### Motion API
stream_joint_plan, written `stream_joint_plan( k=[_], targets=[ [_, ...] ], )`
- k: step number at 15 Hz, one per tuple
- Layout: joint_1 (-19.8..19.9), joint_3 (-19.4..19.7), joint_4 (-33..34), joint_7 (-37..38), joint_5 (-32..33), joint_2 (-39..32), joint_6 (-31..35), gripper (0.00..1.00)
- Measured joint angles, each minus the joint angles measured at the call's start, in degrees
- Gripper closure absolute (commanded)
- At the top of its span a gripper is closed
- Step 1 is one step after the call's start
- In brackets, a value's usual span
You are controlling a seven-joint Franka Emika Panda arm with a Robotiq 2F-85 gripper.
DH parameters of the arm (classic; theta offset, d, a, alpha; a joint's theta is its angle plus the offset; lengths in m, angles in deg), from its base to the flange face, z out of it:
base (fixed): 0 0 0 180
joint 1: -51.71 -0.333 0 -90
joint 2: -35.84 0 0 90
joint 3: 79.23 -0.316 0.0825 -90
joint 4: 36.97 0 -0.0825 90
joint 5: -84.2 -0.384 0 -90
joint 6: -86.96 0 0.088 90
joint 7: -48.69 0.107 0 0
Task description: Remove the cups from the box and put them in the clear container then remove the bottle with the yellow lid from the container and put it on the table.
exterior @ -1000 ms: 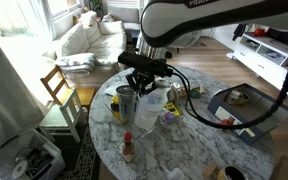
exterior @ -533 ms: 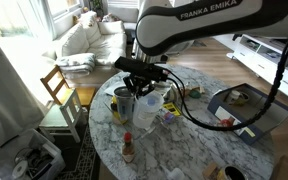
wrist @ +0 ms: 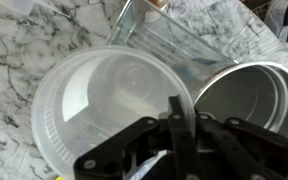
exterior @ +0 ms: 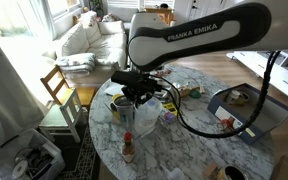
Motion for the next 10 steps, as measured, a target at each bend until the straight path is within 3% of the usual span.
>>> stream_joint_plan(
  k=[10],
  targets=[
    [-0.71, 0.23, 4.61, 8.98, 0.08, -3.84, -2.83, 0.98]
  ],
)
